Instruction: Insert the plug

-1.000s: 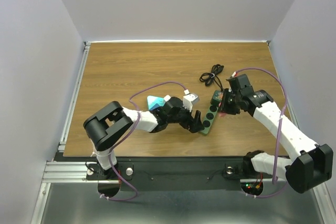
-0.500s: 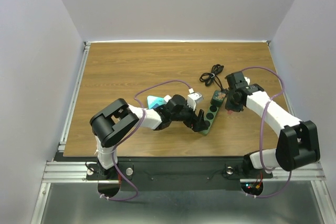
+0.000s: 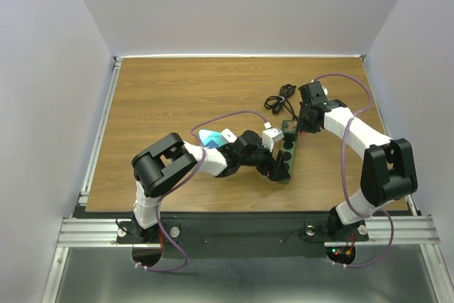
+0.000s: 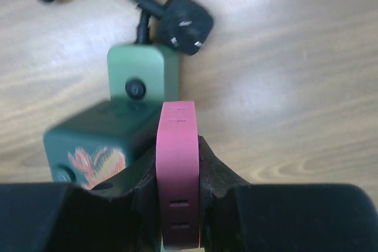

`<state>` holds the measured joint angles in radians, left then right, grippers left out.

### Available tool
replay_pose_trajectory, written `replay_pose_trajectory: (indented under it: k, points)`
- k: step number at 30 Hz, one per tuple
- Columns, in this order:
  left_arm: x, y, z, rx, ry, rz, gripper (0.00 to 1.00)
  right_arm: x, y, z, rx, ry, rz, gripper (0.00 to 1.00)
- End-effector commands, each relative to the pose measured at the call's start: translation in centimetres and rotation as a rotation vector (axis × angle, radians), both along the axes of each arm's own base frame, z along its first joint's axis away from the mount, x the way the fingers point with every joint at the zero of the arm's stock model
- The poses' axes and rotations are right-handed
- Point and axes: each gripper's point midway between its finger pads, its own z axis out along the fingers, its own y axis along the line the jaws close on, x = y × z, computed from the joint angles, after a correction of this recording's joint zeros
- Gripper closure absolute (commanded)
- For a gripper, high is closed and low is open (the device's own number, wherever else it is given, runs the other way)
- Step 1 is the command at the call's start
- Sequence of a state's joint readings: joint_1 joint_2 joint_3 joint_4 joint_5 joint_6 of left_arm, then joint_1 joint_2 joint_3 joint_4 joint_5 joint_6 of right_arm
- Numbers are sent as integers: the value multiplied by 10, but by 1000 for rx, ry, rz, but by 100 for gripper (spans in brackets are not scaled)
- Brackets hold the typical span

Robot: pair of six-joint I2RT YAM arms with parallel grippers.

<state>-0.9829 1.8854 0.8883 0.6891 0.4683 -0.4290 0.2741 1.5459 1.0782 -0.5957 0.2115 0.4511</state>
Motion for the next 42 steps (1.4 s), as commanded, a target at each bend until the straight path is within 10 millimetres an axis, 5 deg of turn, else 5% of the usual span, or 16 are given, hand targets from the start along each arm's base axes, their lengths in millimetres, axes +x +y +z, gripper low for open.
replay_pose_trajectory:
  k: [1,8,12,17,18,20,24,26,32,42]
  points:
    - [-10,-30,37,-123,-20,-62,9,44,24,33,88,-143,61,100]
    - [-12,-41,43,-147,-8,-59,9,54,22,21,52,-123,66,100]
    - [5,-30,47,-92,-54,25,9,51,3,40,-26,-181,38,100]
    - [41,15,50,-3,-99,188,9,32,-14,68,-80,-194,13,100]
    - [46,24,71,-34,-127,214,9,27,-14,70,-76,-191,15,100]
    - [65,52,72,6,-159,291,9,14,-19,82,-78,-195,8,100]
    - [91,93,111,-2,-233,398,9,-10,-7,93,-12,-178,103,100]
    - [98,104,118,3,-241,413,8,-28,13,87,71,-107,221,100]
    - [117,131,144,-42,-277,456,8,-73,31,48,161,62,337,100]
    - [127,160,151,-48,-291,503,8,-92,50,24,181,138,346,100]
